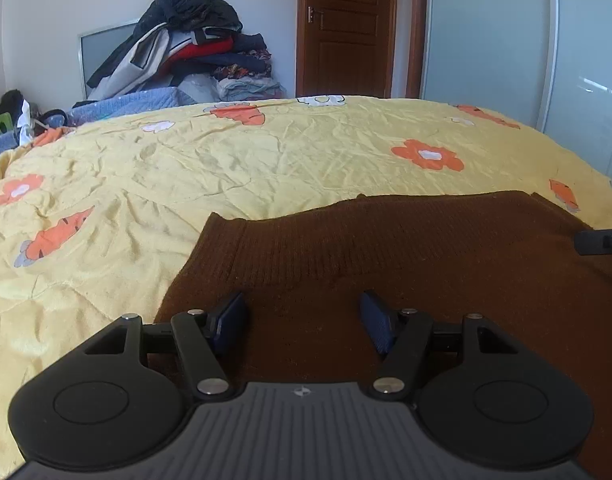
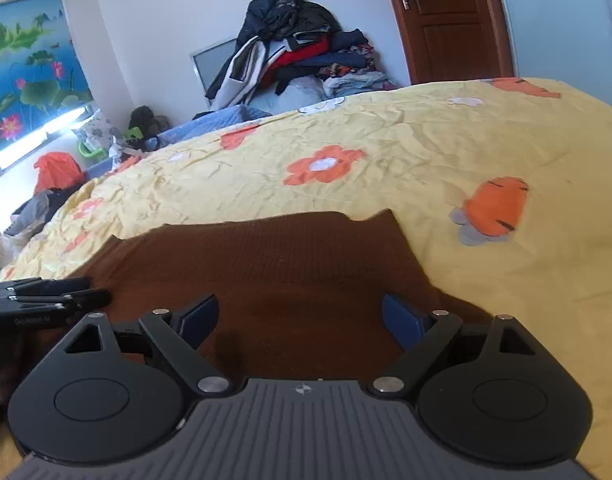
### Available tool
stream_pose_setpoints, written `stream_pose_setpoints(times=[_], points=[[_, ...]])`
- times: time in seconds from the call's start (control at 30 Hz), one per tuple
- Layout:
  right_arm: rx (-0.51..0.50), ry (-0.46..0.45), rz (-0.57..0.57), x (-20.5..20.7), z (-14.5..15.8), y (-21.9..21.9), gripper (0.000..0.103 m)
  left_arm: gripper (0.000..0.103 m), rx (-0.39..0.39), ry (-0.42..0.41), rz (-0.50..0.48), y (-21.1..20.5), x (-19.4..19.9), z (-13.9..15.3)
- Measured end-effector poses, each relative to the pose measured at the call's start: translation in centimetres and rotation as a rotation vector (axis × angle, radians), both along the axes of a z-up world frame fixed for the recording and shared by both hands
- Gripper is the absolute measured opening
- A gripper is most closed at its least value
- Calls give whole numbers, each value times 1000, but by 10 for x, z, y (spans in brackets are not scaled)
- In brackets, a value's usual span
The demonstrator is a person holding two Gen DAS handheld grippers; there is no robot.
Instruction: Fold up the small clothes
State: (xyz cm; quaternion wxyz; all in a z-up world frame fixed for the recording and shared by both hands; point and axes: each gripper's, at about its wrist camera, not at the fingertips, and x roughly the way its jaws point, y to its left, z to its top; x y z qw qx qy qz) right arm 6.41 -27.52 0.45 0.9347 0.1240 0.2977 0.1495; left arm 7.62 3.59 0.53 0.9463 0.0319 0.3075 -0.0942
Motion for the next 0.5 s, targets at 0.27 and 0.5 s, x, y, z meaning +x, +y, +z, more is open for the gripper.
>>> stream_pose_setpoints(times=[0.27,0.5], points=[[7,-16,34,-48,29,27,100,68,33,-73,-122,-37,-91,25],[-327,-40,169,-64,-7,66,103,72,79,-49,-121,-19,-94,5]])
